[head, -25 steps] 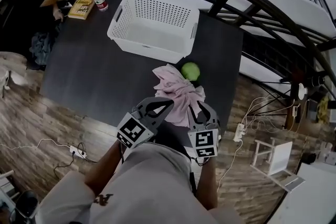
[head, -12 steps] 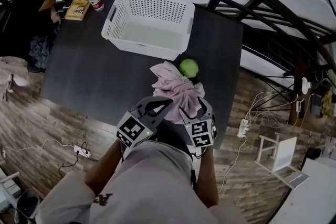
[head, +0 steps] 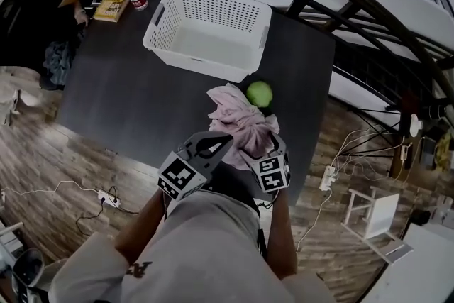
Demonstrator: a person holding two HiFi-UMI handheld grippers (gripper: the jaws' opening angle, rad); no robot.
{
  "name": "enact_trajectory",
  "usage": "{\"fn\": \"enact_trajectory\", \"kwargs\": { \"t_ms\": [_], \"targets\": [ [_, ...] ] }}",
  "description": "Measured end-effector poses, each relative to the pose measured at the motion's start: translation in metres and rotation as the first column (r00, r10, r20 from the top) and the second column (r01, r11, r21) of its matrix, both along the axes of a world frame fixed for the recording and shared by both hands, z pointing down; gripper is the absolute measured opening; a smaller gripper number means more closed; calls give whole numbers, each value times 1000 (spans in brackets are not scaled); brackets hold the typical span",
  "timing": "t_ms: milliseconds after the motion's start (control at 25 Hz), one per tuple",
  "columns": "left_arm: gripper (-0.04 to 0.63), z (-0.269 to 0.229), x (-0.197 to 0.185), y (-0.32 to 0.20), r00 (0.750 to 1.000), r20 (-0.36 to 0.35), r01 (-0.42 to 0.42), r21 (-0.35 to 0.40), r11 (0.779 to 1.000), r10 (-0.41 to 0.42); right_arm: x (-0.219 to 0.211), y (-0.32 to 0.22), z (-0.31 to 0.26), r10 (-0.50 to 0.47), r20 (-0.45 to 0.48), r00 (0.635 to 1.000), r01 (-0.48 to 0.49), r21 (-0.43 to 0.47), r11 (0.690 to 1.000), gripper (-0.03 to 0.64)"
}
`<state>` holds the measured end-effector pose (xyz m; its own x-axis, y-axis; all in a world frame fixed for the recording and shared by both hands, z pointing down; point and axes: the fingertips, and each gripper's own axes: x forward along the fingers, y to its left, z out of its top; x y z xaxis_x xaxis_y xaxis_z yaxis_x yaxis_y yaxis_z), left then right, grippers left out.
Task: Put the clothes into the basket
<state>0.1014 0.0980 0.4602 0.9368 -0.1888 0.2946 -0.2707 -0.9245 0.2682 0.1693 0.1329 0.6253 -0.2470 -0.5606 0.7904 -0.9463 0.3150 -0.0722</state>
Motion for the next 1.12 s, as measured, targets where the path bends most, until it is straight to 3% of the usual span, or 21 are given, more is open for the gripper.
{"fn": "enact_trajectory", "kwargs": {
  "t_ms": [240, 440, 640, 720, 840, 1120],
  "targets": [
    [3, 5, -3, -2, 1000, 14, 14, -6, 1000, -14, -3, -9, 16, -6, -1, 1000, 6, -6, 1000, 460],
    [3, 7, -5, -1, 999, 23, 26, -8, 1000, -25, 3, -12, 22, -16, -74, 997, 17, 3, 1000, 455],
    [3, 3, -8, -2, 999, 18, 47, 0, 999, -47, 7, -10, 15, -20, -132, 991, 17, -26, 1000, 253],
    [3, 3, -9, -2, 998, 21, 54, 4, 999, -54, 8, -10, 11, -13, -134, 991, 9, -29, 1000, 143],
    [3, 4, -11, -1, 998, 23, 63, 6, 998, -63, 6, -11, 9, -13, -115, 993, 8, -46, 999, 105],
    [3, -1, -17, -1, 996, 18, 82, 18, 996, -82, 0, -15, 3, 2, -54, 999, -3, -17, 1000, 91]
  ]
}}
